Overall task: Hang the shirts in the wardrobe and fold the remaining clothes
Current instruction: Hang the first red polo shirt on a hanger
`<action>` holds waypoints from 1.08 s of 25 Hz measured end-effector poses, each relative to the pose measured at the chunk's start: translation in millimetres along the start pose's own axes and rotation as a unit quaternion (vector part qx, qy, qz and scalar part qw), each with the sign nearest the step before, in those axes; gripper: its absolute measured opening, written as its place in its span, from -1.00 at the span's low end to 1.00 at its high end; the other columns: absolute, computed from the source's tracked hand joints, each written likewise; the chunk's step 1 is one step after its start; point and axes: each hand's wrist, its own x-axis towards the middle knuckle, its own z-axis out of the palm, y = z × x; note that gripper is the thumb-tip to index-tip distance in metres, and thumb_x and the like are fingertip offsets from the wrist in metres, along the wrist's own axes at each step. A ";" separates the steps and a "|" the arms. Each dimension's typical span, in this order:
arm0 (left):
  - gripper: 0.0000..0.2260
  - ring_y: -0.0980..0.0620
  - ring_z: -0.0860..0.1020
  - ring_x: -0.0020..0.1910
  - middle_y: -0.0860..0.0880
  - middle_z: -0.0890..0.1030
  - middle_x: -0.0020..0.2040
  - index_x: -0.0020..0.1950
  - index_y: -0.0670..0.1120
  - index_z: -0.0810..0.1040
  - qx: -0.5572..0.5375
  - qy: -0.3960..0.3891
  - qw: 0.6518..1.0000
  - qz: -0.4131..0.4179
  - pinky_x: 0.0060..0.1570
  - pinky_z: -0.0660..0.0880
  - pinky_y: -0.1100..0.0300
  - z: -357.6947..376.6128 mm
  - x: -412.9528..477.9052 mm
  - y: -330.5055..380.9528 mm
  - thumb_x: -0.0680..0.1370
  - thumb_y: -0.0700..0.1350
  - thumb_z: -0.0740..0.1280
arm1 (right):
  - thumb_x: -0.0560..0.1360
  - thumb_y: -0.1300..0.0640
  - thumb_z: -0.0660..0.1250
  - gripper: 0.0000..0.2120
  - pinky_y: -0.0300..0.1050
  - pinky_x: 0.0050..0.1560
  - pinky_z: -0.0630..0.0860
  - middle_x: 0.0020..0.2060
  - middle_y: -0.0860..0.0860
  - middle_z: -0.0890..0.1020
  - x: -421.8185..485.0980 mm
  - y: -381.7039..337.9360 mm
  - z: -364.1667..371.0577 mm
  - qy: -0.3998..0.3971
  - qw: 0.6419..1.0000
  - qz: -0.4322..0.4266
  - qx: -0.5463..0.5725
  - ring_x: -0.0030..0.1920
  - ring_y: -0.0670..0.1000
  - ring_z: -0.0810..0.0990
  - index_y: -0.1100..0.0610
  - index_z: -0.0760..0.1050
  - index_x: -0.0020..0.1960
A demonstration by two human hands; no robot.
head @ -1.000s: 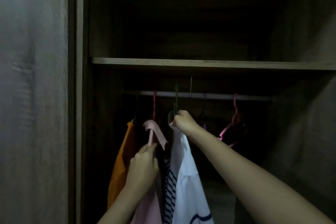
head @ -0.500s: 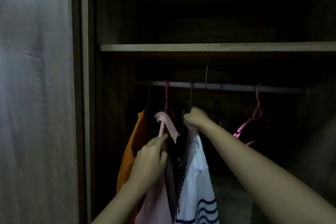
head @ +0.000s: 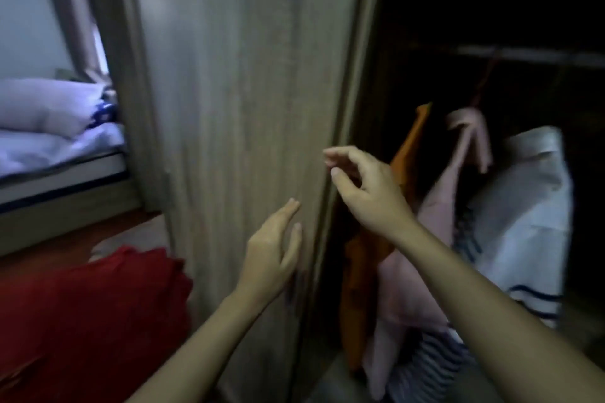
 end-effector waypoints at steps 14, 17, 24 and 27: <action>-0.43 -0.08 0.13 0.51 -0.10 0.17 0.52 0.51 -0.14 0.15 0.379 -0.245 0.871 -0.196 0.42 0.15 -0.01 -246.5 -84.1 -288.1 0.58 0.15 0.03 | 0.48 0.26 0.30 -0.72 -0.28 -0.01 0.47 -0.08 0.05 0.56 -15.7 -15.3 352.3 -0.269 0.941 0.183 0.089 -0.10 -0.04 0.53 0.25 0.50 0.19; -0.33 -0.07 0.21 0.48 -0.08 0.28 0.48 0.50 -0.10 0.18 0.429 -0.311 0.826 -0.190 0.39 0.18 -0.10 -257.4 -96.7 -326.7 0.51 0.25 -0.13 | 0.49 0.13 0.32 -0.64 -0.13 0.14 0.48 0.09 0.09 0.53 -16.1 1.7 392.4 -0.261 0.935 0.238 0.027 0.02 0.01 0.55 0.20 0.46 0.25; -0.46 -0.05 0.43 0.34 -0.06 0.51 0.30 0.35 -0.08 0.40 0.425 -0.272 0.853 -0.133 0.32 0.26 -0.10 -251.6 -110.6 -346.9 0.50 0.21 0.08 | 0.38 -0.37 0.23 -0.36 0.05 0.27 0.43 0.17 0.15 0.47 0.5 3.4 443.9 -0.264 0.899 0.342 -0.066 0.20 0.15 0.51 0.10 0.50 0.22; -0.51 0.00 0.30 0.42 0.00 0.40 0.39 0.32 0.09 0.33 0.336 -0.260 0.897 -0.121 0.39 0.01 0.01 -261.7 -112.7 -349.5 0.45 0.26 0.12 | 0.44 -0.21 0.30 -0.53 0.02 0.24 0.42 0.20 0.16 0.46 4.5 -11.3 457.7 -0.308 0.888 0.293 -0.177 0.24 0.19 0.45 0.05 0.51 0.23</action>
